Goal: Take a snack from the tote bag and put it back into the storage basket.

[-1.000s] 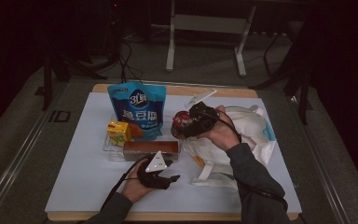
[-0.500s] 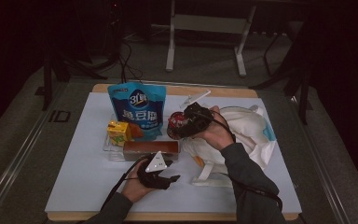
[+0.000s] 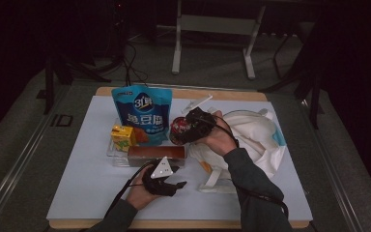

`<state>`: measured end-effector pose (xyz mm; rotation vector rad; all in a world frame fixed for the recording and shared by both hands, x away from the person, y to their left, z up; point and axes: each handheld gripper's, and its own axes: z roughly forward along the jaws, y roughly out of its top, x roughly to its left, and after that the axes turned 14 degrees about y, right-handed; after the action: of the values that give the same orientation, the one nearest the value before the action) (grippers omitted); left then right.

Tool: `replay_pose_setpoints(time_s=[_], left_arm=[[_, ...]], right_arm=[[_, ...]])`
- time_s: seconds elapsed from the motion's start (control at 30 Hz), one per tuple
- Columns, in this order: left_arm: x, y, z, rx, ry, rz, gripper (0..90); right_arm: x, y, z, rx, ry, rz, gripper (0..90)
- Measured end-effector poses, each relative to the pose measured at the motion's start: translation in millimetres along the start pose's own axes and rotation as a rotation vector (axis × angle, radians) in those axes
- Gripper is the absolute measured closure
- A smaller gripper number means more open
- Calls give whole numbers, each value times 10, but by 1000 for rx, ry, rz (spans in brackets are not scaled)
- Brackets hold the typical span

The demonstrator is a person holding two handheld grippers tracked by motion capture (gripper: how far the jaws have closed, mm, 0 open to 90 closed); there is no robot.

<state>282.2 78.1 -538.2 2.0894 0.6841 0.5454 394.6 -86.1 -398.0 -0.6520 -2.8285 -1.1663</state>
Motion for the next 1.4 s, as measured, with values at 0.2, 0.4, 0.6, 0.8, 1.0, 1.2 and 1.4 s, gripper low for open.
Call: replay_pose_setpoints(time_s=[0.2, 0.4, 0.6, 0.8, 1.0, 1.2, 1.4], left_arm=[[0, 0, 0, 0, -2, -1, 387], [0, 0, 0, 0, -1, -1, 387], [0, 0, 1, 0, -2, 0, 387], [0, 0, 2, 0, -1, 0, 388], [-1, 0, 2, 0, -1, 0, 387], [1, 0, 1, 2, -2, 3, 387], [1, 1, 1, 2, -1, 2, 387]], right_arm=[[-8, -6, 58, 10, -5, -6, 255], [-26, -7, 99, 16, -12, -2, 255], [-46, -2, 123, 16, -17, 2, 255], [-62, 18, 144, 19, -23, 0, 255], [-61, 24, 183, 24, -27, -7, 255], [-76, 21, 234, 36, -35, -5, 255], [-89, 15, 267, 41, -38, 1, 255]])
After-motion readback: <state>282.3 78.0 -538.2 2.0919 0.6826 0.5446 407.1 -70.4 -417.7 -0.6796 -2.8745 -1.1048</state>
